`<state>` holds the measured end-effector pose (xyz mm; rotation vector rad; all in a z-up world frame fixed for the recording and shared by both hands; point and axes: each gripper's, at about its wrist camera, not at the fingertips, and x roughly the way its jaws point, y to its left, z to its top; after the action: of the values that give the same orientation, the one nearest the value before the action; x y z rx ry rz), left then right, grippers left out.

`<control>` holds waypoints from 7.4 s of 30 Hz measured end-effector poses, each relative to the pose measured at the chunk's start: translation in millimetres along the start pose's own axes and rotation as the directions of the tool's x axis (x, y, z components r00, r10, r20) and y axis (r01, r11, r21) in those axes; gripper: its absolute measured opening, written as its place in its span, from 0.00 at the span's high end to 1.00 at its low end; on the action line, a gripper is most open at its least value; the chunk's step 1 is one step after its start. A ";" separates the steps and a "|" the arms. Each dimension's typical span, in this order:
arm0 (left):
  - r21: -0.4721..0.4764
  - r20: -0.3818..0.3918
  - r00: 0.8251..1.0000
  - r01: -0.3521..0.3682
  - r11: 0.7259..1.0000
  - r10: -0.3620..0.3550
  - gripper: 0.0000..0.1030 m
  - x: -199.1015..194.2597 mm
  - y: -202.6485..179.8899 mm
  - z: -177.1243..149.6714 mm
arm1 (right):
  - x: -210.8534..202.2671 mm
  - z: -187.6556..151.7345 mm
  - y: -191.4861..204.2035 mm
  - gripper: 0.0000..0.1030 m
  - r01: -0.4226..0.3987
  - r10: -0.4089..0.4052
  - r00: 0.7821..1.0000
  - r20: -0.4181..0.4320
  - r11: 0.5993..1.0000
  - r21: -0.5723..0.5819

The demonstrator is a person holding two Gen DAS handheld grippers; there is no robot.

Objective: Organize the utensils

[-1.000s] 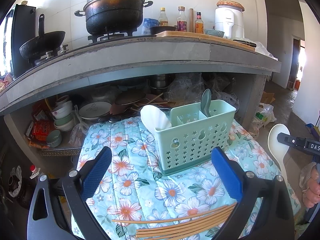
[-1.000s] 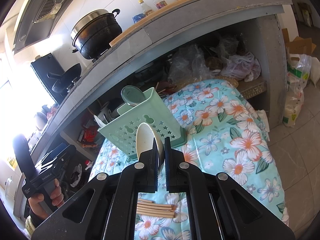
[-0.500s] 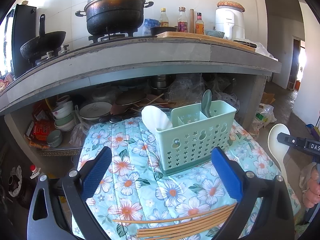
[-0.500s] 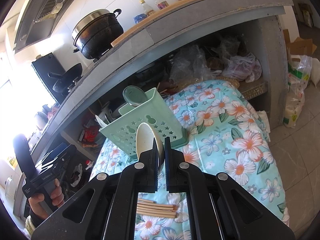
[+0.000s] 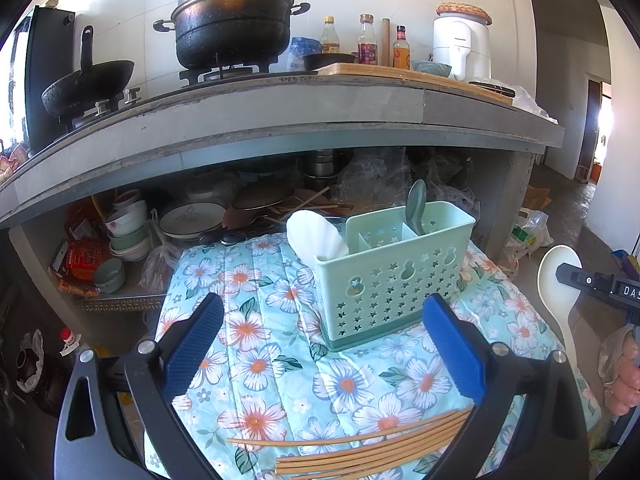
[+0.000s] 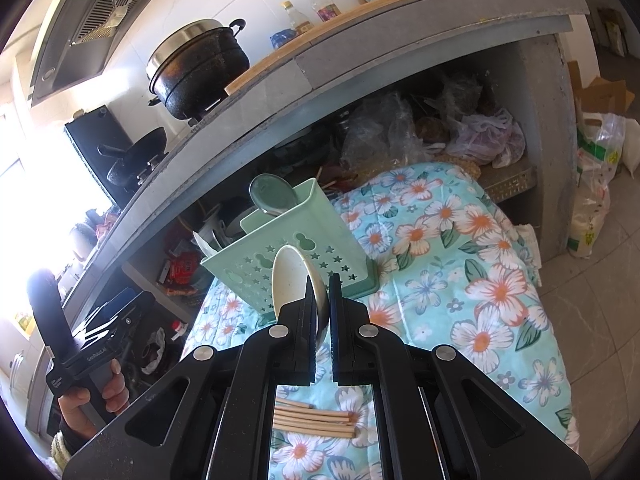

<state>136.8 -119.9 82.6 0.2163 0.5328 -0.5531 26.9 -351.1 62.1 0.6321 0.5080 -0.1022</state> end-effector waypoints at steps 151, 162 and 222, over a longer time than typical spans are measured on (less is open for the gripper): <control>0.441 -0.066 0.997 0.002 0.898 0.030 0.06 -4.1 -102.6 -151.0 | 23.6 -80.0 -45.4 0.44 0.179 -0.153 0.955 -0.254 0.980 0.083; 0.691 -0.131 0.991 0.104 0.715 -0.018 0.56 20.6 -158.3 -170.1 | 26.2 -83.0 -43.3 0.44 0.161 -0.134 0.954 -0.268 0.983 0.083; 0.811 -0.106 0.991 0.130 0.571 -0.076 0.88 14.6 -174.1 -170.6 | 15.9 -78.1 -48.4 0.44 0.146 -0.111 0.961 -0.252 0.981 0.126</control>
<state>-20.4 -214.4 -78.6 1.1160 0.3052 -0.8939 -4.0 -343.1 -25.6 0.7569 0.7858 -0.1869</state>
